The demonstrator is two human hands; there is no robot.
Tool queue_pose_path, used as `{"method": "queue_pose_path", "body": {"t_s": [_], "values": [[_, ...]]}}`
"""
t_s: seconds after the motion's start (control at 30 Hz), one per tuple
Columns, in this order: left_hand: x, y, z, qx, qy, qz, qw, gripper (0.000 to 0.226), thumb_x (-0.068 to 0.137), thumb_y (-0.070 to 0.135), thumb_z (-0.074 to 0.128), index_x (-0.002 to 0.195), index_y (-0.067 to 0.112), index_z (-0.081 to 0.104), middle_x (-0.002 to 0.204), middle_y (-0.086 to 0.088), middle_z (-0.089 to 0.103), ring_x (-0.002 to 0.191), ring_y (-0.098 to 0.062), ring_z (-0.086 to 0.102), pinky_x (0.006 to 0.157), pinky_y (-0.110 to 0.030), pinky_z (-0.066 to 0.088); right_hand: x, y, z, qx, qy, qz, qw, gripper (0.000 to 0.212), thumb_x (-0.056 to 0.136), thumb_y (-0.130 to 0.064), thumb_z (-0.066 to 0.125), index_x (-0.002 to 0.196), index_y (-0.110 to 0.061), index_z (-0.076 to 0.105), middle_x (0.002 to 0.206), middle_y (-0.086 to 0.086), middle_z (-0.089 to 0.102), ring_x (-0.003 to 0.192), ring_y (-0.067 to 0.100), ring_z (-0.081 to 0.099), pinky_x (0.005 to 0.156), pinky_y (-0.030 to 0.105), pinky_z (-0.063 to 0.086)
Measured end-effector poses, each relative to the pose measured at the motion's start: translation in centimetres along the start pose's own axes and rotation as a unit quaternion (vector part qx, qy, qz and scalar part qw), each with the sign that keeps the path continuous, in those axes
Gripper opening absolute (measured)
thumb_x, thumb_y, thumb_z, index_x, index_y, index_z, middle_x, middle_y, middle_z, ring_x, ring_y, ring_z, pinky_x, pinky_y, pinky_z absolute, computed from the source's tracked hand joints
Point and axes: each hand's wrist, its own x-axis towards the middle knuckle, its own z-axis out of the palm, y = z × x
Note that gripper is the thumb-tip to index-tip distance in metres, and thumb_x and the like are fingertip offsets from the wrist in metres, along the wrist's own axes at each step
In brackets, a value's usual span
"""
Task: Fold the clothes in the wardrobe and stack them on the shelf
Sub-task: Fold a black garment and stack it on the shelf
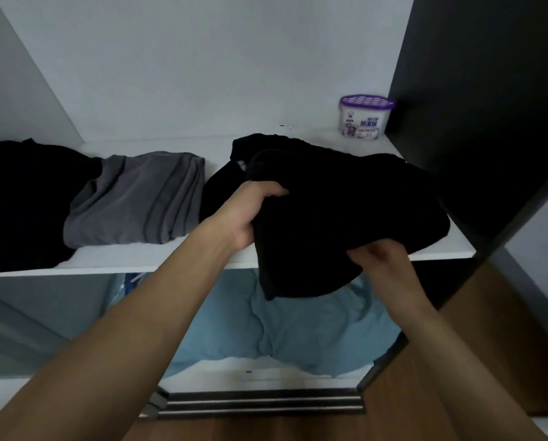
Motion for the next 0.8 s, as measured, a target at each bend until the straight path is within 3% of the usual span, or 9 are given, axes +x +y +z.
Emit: {"method": "queue_pose_path", "body": {"t_s": [0.07,0.13,0.23,0.33,0.47,0.53,0.67,0.8], "values": [[-3.1,-0.7,-1.0,0.002,-0.02,-0.02,1.0,0.008,0.08,0.014,0.067,0.083,0.008,0.072,0.07,-0.005,0.068,0.057,-0.018,0.067,0.053,-0.027,0.056,-1.9,-0.7,0.3,0.078,0.017,0.027,0.996,0.011,0.096,-0.01,0.061,0.102,-0.016,0.068,0.092,0.004,0.074,0.09,0.021,0.069,0.079,0.032,0.055],[-6.4,-1.5,-2.3,-0.008,-0.044,-0.033,0.998,0.009,0.075,0.017,0.069,0.078,0.009,0.073,0.069,-0.004,0.067,0.056,-0.018,0.066,0.052,-0.026,0.054,-4.4,-1.2,1.6,0.177,-0.035,0.06,0.982,0.015,0.098,-0.026,0.06,0.111,-0.026,0.067,0.099,-0.004,0.074,0.096,0.02,0.069,0.075,0.027,0.057],[-11.7,-3.5,-5.2,-0.013,-0.084,-0.03,0.996,0.012,0.074,0.019,0.071,0.07,0.011,0.079,0.073,-0.005,0.07,0.063,-0.018,0.07,0.056,-0.027,0.055,-9.5,-1.4,5.4,0.28,-0.122,0.123,0.944,0.044,0.087,-0.061,0.063,0.12,-0.033,0.072,0.124,-0.002,0.071,0.115,0.02,0.067,0.089,0.028,0.056],[-16.8,-6.6,-8.7,-0.014,-0.087,-0.035,0.995,0.018,0.079,0.028,0.074,0.084,0.013,0.082,0.087,-0.008,0.076,0.075,-0.02,0.074,0.064,-0.028,0.058,-15.1,-0.5,10.3,0.295,-0.166,0.144,0.93,0.048,0.092,-0.057,0.062,0.133,-0.032,0.063,0.136,0.002,0.064,0.126,0.018,0.061,0.096,0.029,0.054],[-22.8,-11.4,-14.7,-0.072,-0.062,-0.067,0.993,0.031,0.086,0.041,0.072,0.101,0.016,0.079,0.1,-0.008,0.076,0.087,-0.021,0.074,0.071,-0.029,0.058,-22.5,0.6,16.3,0.139,-0.119,0.183,0.966,0.03,0.093,-0.021,0.069,0.123,-0.018,0.067,0.112,0.008,0.075,0.109,0.028,0.07,0.085,0.031,0.06],[-25.5,-13.7,-17.9,-0.097,-0.029,-0.083,0.991,0.032,0.088,0.046,0.068,0.098,0.018,0.08,0.093,-0.006,0.077,0.079,-0.019,0.074,0.066,-0.026,0.057,-25.4,0.6,17.5,0.103,-0.077,0.206,0.97,0.023,0.094,-0.014,0.066,0.117,-0.013,0.069,0.105,0.011,0.077,0.102,0.03,0.072,0.08,0.032,0.061],[-30.2,-17.9,-23.4,-0.126,0.069,-0.135,0.98,0.032,0.089,0.043,0.065,0.08,0.017,0.082,0.075,-0.005,0.075,0.062,-0.019,0.073,0.053,-0.025,0.055,-28.4,-0.7,17.1,0.205,0.032,0.262,0.943,0.018,0.09,-0.014,0.064,0.106,-0.011,0.071,0.088,0.008,0.079,0.078,0.023,0.076,0.058,0.031,0.06],[-33.6,-21.1,-26.7,-0.121,0.155,-0.173,0.965,0.028,0.088,0.035,0.065,0.106,0.013,0.071,0.081,-0.008,0.077,0.065,-0.022,0.075,0.053,-0.029,0.057,-28.9,-1.7,15.4,0.303,0.086,0.247,0.916,0.012,0.086,-0.02,0.059,0.087,-0.015,0.07,0.073,0.0,0.073,0.064,0.017,0.073,0.059,0.028,0.058]]}}
